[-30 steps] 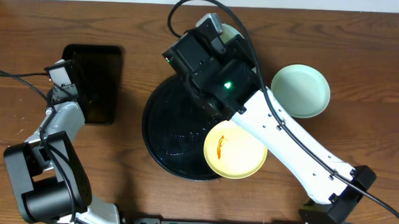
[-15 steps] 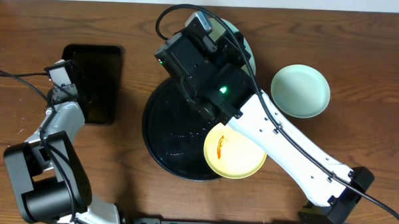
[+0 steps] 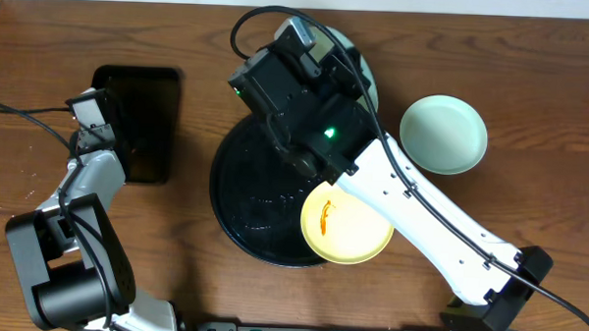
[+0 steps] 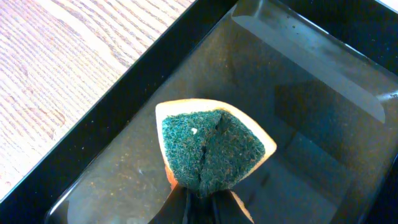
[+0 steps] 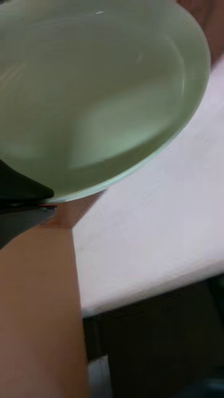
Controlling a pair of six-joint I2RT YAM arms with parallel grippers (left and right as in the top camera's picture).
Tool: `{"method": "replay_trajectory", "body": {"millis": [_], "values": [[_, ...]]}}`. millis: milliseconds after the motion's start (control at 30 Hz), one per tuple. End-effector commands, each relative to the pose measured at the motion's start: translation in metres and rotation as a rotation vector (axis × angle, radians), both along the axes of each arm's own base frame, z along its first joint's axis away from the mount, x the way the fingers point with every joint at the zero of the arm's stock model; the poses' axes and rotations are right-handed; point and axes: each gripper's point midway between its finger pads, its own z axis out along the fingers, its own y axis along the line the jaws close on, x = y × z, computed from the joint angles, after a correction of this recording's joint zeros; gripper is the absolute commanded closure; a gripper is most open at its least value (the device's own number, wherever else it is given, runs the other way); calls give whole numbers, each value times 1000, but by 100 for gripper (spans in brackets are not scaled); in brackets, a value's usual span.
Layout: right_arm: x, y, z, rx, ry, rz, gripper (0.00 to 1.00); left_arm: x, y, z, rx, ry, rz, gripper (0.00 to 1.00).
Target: Clean dirty plates on tray and stack at the side
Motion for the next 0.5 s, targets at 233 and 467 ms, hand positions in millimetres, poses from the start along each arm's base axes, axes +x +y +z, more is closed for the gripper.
{"method": "replay_trajectory", "body": {"millis": [233,467], "values": [[7,-9,-71,659,372,-65,99,-7,-1,-6,0,27,-5,92],[18,-85,-104,910,600,-235,99,-7,-1,-6,-1,27,-5,92]]}}
